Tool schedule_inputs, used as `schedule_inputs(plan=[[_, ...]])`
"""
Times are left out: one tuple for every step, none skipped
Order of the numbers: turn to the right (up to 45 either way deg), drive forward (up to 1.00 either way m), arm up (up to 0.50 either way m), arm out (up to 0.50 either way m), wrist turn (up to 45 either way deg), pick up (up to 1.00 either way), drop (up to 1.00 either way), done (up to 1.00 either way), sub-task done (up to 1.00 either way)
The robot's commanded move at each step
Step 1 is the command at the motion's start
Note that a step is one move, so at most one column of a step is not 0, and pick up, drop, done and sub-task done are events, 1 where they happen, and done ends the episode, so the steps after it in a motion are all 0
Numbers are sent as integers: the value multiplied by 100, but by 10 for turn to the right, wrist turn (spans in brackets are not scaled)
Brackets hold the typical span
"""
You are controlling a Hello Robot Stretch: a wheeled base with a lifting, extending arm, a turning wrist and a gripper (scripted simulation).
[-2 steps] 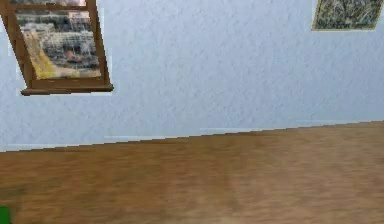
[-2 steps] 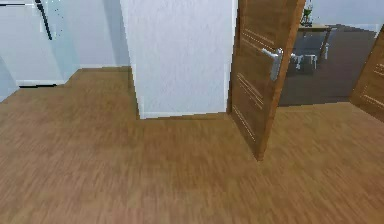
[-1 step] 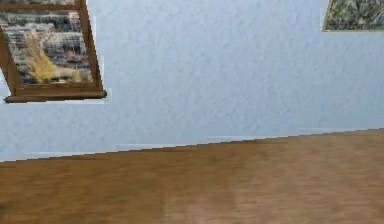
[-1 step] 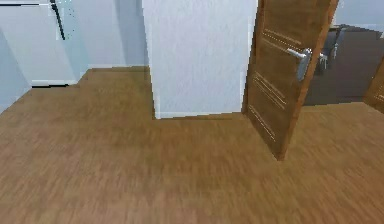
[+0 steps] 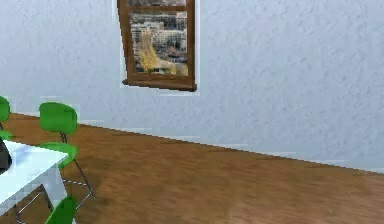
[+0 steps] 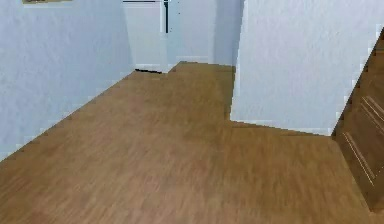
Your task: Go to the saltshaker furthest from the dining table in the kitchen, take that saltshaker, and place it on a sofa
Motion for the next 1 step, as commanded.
schedule_inputs(plan=[[0,55,0,0,0,0,0,0,0]])
